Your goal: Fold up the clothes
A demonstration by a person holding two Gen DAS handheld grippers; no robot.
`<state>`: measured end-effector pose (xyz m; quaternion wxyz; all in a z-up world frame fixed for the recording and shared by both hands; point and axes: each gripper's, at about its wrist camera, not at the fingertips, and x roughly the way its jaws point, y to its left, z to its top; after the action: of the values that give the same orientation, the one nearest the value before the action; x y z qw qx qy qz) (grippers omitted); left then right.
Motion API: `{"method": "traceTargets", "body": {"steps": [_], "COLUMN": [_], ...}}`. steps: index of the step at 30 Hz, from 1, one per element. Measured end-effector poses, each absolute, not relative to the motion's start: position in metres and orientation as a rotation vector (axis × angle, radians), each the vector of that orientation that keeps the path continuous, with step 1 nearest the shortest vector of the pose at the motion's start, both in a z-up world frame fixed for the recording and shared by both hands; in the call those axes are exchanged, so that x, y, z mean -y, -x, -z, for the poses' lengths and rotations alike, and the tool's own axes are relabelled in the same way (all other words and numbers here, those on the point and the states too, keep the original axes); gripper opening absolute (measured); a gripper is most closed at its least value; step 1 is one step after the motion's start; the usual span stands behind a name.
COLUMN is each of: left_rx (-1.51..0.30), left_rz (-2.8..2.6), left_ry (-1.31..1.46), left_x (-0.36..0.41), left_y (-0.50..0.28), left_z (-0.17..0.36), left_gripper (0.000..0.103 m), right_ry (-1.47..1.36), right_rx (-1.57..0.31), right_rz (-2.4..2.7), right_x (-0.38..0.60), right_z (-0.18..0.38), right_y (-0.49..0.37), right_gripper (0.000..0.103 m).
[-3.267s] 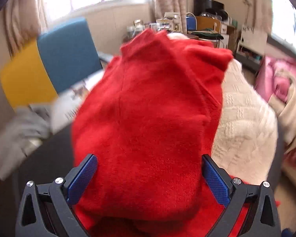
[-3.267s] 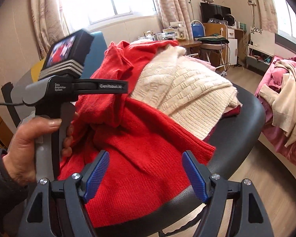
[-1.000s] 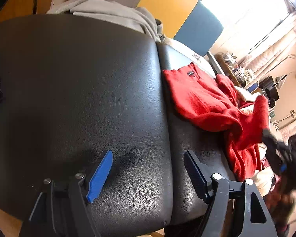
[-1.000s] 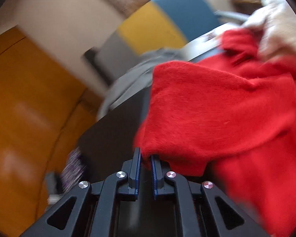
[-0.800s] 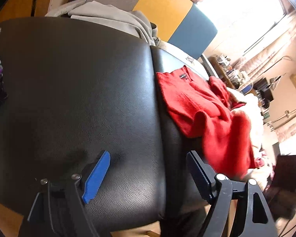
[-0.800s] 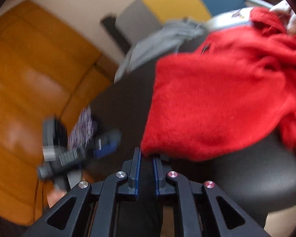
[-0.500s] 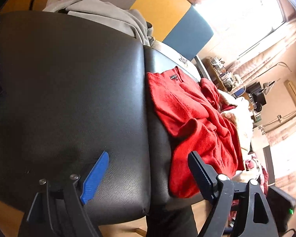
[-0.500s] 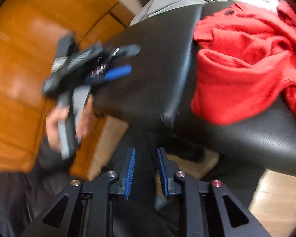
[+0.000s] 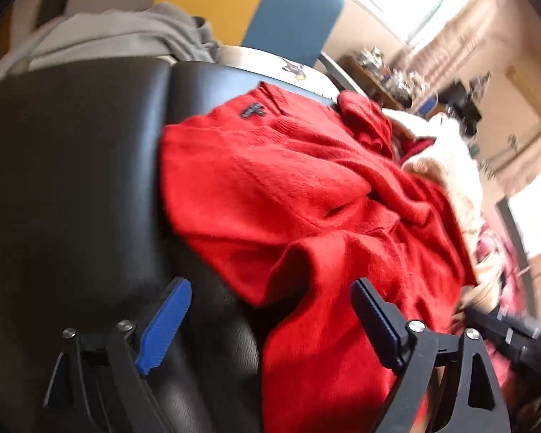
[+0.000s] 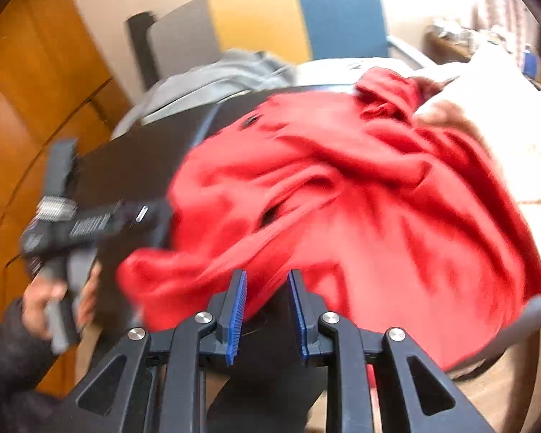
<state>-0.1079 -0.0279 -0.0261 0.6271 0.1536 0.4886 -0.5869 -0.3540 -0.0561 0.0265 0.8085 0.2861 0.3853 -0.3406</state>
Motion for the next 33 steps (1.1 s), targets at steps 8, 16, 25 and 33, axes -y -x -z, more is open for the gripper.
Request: {"method": "traceTargets", "body": {"steps": [8,16,25,33], "left_rx": [-0.928,-0.965,-0.976,-0.943], "left_rz": [1.314,1.220,0.896,0.648], "left_ry": [-0.571,-0.483,-0.332,-0.207], "left_x": [0.045,0.021,-0.064,-0.156], "left_y": [0.151,0.106,-0.047,-0.106], "left_z": [0.043,0.031,-0.005,-0.033], "left_gripper": [0.037,0.017,0.010,0.034], "right_ry": [-0.584,-0.663,-0.905,-0.979], "right_rx": [-0.977,-0.972,-0.928,-0.905], "right_rz": [0.979,0.989,0.584,0.234], "right_x": [0.136,0.116,0.062,0.013], "right_z": [0.027,0.039,0.040,0.039], "right_y": [0.368,0.370,0.305,0.240], "right_gripper": [0.024,0.029,0.030,0.029]}}
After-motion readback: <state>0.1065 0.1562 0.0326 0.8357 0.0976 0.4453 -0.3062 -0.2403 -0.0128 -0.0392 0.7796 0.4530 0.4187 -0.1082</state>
